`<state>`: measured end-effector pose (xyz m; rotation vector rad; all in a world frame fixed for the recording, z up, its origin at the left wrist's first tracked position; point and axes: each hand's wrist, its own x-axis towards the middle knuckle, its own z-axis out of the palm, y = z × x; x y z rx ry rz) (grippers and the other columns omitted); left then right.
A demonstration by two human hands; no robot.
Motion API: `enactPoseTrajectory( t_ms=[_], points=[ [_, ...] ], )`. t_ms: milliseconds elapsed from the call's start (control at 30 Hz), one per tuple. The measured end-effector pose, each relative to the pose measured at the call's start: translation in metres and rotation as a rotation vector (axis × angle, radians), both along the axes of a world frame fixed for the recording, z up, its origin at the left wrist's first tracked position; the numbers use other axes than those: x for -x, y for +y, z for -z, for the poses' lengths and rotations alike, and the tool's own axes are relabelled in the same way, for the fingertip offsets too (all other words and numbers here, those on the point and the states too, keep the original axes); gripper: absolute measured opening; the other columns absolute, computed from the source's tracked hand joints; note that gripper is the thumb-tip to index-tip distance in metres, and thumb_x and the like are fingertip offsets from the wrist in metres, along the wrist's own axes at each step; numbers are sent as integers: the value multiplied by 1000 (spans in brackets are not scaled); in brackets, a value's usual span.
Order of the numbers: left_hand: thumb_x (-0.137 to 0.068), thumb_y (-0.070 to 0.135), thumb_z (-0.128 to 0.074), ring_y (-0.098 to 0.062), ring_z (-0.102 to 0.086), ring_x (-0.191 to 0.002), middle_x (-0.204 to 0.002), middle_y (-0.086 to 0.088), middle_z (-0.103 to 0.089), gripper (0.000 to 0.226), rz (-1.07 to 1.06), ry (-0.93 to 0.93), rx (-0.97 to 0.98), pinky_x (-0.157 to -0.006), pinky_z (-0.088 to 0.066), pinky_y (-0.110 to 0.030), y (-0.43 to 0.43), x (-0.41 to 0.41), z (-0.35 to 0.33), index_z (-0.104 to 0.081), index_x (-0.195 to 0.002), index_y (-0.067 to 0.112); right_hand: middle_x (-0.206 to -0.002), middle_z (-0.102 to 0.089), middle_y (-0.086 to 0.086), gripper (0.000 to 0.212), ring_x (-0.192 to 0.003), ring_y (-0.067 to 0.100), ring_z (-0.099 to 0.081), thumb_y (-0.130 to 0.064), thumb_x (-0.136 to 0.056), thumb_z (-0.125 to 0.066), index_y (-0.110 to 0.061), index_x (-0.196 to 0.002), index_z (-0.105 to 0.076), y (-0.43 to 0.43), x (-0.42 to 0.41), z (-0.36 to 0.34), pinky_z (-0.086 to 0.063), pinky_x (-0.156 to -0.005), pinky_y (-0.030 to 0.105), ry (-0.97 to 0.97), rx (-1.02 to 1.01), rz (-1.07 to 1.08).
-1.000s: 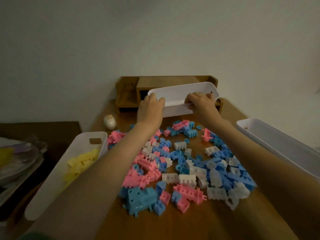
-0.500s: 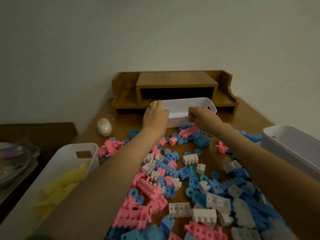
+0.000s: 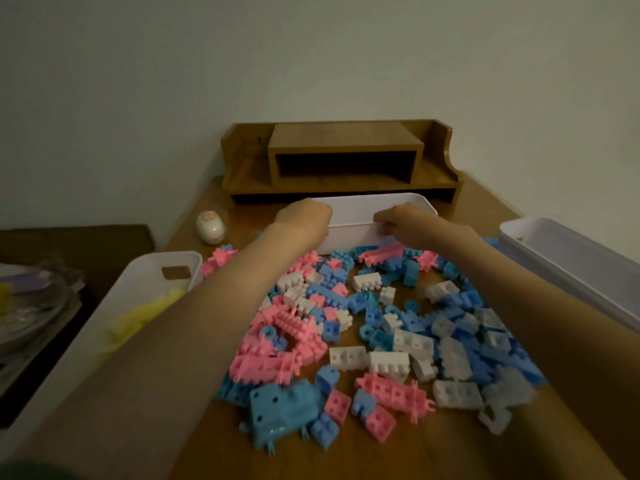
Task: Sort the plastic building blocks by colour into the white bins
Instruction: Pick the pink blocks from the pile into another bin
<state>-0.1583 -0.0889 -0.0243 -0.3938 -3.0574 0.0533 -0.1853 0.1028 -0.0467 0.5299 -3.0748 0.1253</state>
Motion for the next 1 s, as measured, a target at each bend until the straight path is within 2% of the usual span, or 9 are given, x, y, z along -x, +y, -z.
enactPoseTrajectory(
  t_ms=[100,200,333,433,500,633,767,900,1000],
  points=[
    [-98,16,-47,-31,-55,-100,-112,-15,-57,14,13,-41,-44,-73,-41,-33,-1,-16,0,-56,-105,8,-126,-56,13,29,-114,30,-50,-14,-98,-41,-11,-122,-57,-1,-16,-3,-40,-98,38,-42,-33,-5],
    [-95,13,-51,-29,-48,-113,-125,-12,-49,25,-18,-4,-198,-85,-42,-35,-1,-28,6,-51,-120,9,-126,-55,10,26,-114,28,-50,-18,-97,-43,-15,-121,-54,-1,-29,-1,-40,-98,39,-47,-16,-6],
    [-89,1,-53,-32,-36,-123,-133,-17,-37,43,-216,149,-268,-97,-38,-37,-10,-37,6,-39,-130,3,-120,-50,2,28,-115,23,-43,-27,-90,-58,-19,-116,-51,-1,-47,-1,-33,-100,38,225,84,-40],
    [-91,3,-46,-29,-51,-106,-118,-14,-51,32,-214,-43,-136,-82,-44,-35,-21,-40,8,-50,-123,5,-114,-50,1,24,-109,22,-44,-30,-88,-59,-20,-109,-51,-2,-57,2,-36,-93,35,217,34,-124],
    [-91,2,-42,-26,-55,-97,-111,-10,-55,37,-146,-144,-42,-73,-44,-33,-26,-43,14,-53,-125,11,-122,-50,1,28,-114,23,-42,-33,-90,-57,-23,-116,-53,-3,-60,8,-33,-96,37,120,-60,-98],
    [-92,-1,-38,-28,-52,-108,-123,-11,-49,49,-61,-119,41,-77,-41,-34,-28,-43,21,-46,-135,20,-130,-50,3,30,-119,25,-41,-33,-93,-51,-23,-121,-55,-2,-55,22,-32,-97,39,42,-82,-41],
    [-93,7,-46,-29,-40,-119,-125,-9,-45,40,-44,-79,29,-95,-33,-40,-30,-39,23,-50,-128,26,-117,-57,3,22,-108,23,-46,-35,-91,-52,-20,-106,-60,-1,-50,21,-35,-90,37,89,28,-28],
    [-92,19,-52,-25,-45,-111,-119,-2,-53,21,75,-74,37,-85,-31,-37,-37,-32,23,-54,-110,30,-99,-62,1,26,-92,20,-52,-46,-90,-52,-22,-99,-58,4,-45,12,-44,-79,34,94,156,-46],
    [-93,23,-47,-26,-43,-102,-109,-4,-53,14,81,-96,45,-86,-37,-37,-38,-30,25,-50,-104,31,-77,-58,-5,30,-69,10,-53,-49,-89,-51,-21,-94,-59,5,-47,4,-39,-59,19,144,370,-53]
  ],
)
